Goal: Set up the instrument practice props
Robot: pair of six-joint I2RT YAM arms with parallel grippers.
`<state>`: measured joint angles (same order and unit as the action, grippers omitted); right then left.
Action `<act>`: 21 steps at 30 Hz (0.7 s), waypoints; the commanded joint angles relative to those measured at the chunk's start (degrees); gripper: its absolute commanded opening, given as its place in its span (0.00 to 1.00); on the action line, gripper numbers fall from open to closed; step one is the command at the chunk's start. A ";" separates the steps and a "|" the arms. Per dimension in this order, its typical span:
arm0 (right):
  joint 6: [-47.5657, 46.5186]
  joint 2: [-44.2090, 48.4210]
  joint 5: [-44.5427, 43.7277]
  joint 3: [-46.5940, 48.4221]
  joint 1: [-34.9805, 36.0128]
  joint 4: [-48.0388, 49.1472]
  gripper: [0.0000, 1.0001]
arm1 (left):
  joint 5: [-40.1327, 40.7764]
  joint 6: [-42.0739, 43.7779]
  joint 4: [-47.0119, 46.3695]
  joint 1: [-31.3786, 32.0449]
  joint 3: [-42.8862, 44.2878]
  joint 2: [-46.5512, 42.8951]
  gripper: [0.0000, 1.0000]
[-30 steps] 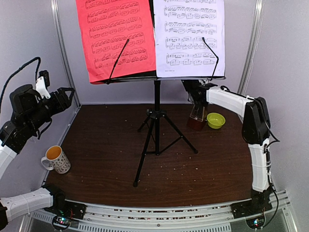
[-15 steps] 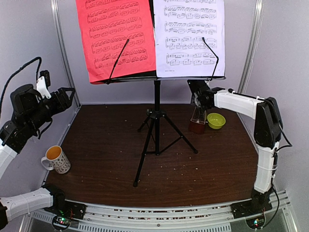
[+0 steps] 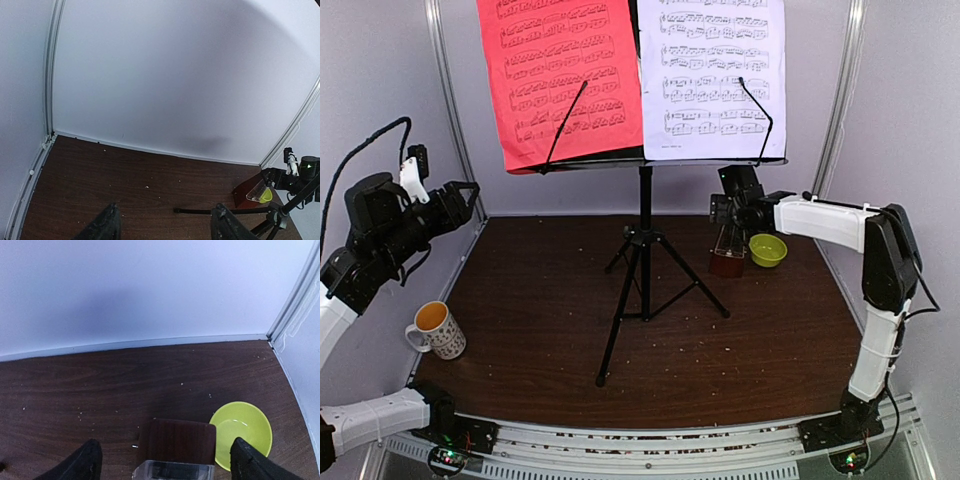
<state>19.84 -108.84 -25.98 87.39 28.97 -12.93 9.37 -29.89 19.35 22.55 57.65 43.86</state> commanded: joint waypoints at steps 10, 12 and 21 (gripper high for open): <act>14.89 -5.09 -9.75 9.45 0.29 -13.33 0.85 | -0.84 0.87 -3.29 -0.42 1.97 0.36 0.63; 16.58 -6.67 -9.84 10.73 0.37 -14.85 0.85 | -0.78 0.87 -3.19 -0.46 2.00 0.15 0.63; 18.68 -7.27 -12.09 11.03 0.55 -17.40 0.66 | -0.49 0.81 -3.09 -0.45 1.54 -0.44 0.63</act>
<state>36.58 -117.32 -34.59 98.00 29.21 -27.29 8.97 -29.87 19.31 22.55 57.82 44.05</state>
